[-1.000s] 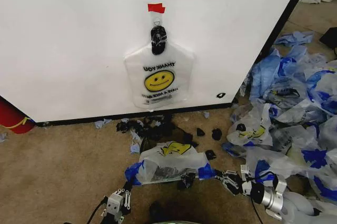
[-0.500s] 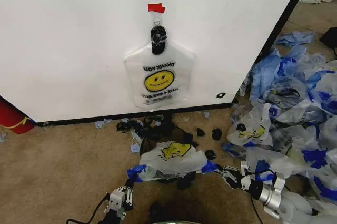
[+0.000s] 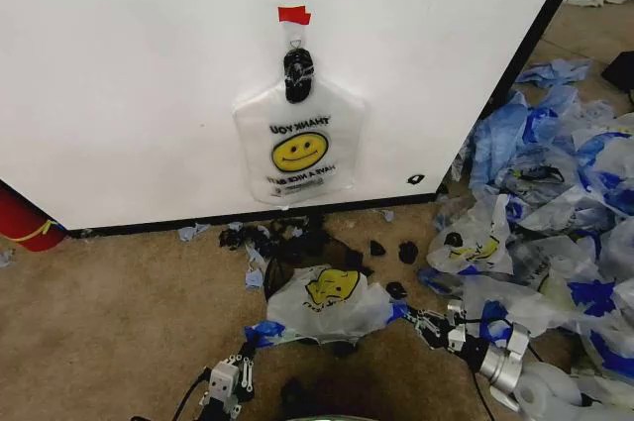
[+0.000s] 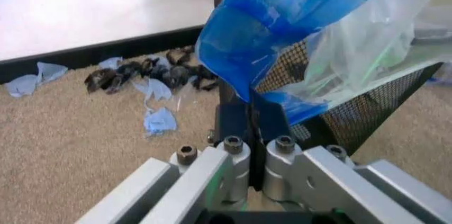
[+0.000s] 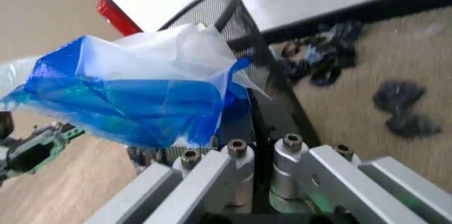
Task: Pick up the garbage bag from the wall and place it over the trash bin.
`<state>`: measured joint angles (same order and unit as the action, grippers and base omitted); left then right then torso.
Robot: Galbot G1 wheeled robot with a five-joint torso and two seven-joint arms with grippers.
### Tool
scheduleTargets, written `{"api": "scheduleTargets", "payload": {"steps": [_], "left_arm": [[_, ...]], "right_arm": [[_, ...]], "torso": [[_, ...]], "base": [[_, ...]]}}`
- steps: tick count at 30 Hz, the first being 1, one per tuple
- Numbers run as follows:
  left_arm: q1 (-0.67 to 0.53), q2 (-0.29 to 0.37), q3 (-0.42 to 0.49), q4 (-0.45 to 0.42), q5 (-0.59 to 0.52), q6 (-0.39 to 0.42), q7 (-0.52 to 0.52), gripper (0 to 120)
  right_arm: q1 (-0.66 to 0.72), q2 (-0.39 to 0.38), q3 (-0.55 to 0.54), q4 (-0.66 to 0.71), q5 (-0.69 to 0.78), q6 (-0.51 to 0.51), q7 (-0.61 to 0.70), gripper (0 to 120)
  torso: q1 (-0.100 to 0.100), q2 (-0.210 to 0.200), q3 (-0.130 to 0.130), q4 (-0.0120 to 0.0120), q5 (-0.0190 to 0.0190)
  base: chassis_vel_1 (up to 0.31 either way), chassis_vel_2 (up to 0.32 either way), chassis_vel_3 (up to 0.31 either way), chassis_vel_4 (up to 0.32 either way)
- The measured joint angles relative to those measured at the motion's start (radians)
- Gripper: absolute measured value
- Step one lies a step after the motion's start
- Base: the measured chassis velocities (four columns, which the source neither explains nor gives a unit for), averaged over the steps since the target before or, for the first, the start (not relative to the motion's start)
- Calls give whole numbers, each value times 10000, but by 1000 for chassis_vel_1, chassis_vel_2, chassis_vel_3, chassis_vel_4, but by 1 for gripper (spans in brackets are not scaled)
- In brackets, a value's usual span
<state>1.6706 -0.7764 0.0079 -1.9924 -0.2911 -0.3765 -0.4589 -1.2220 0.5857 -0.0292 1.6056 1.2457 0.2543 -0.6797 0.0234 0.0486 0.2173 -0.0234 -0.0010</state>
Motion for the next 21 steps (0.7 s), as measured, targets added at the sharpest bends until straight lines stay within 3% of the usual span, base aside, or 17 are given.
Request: {"api": "scheduleTargets", "payload": {"steps": [9, 21], "left_arm": [[7, 122, -37, -313, -192, 32, -11, 0], [-304, 23, 28, -50, -409, 23, -20, 0]], "right_arm": [[43, -261, 206, 338, -199, -296, 438, 0], [380, -35, -272, 394, -303, -377, 802, 0]], "torso": [[0, 0, 0, -2, -3], [0, 0, 0, -2, 0]], "base": [[0, 0, 0, 0], [0, 0, 0, 0]]}}
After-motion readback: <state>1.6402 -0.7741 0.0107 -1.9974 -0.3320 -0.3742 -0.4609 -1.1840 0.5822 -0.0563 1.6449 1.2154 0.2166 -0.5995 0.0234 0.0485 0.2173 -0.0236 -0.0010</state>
